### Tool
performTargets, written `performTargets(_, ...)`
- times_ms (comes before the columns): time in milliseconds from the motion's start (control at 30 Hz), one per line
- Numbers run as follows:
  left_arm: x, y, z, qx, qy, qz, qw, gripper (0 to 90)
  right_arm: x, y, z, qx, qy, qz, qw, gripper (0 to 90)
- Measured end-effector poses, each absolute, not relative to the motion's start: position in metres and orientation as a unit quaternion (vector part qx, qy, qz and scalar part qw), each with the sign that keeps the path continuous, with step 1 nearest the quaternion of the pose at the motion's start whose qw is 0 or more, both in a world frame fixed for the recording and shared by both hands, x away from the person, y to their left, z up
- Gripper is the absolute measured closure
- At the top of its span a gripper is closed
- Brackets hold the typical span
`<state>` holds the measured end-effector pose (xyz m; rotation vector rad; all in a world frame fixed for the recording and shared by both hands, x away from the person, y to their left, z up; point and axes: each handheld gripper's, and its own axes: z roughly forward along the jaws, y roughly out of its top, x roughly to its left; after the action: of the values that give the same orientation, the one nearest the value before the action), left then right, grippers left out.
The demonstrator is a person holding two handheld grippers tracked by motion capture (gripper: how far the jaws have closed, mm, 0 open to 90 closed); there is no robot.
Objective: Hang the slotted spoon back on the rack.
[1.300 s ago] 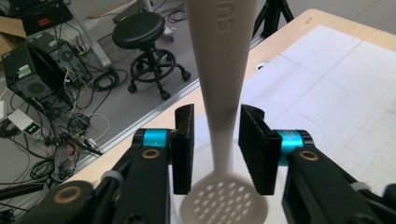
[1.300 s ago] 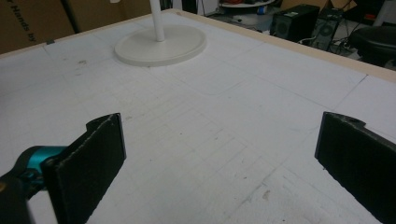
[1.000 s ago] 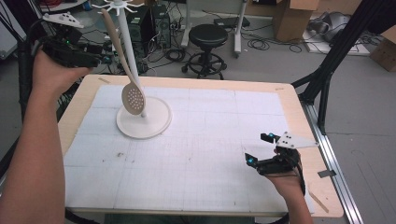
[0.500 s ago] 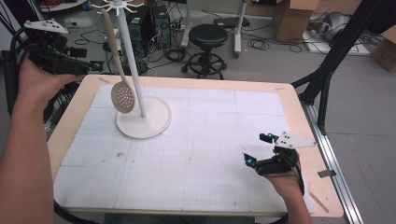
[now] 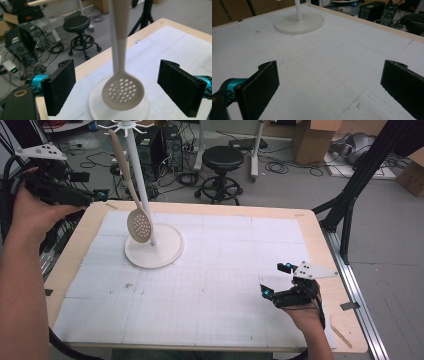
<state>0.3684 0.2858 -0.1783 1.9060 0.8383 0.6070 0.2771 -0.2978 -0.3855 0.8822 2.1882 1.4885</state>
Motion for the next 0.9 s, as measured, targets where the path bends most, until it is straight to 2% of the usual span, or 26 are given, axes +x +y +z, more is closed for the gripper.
performTargets(367,0.356,0.280,-0.184,0.775,0.301,0.234,0.503,8.1,0.277,-0.298,-0.386,0.312,0.773,0.524,0.175,0.5)
performTargets(533,0.355,0.284,-0.197,0.768,0.298,0.227,0.519,7.0,0.277,-0.298,-0.386,0.312,0.773,0.525,0.174,0.5)
performTargets(900,0.346,0.263,-0.240,0.771,0.264,0.175,0.553,6.2,0.278,-0.298,-0.388,0.314,0.774,0.523,0.171,0.5)
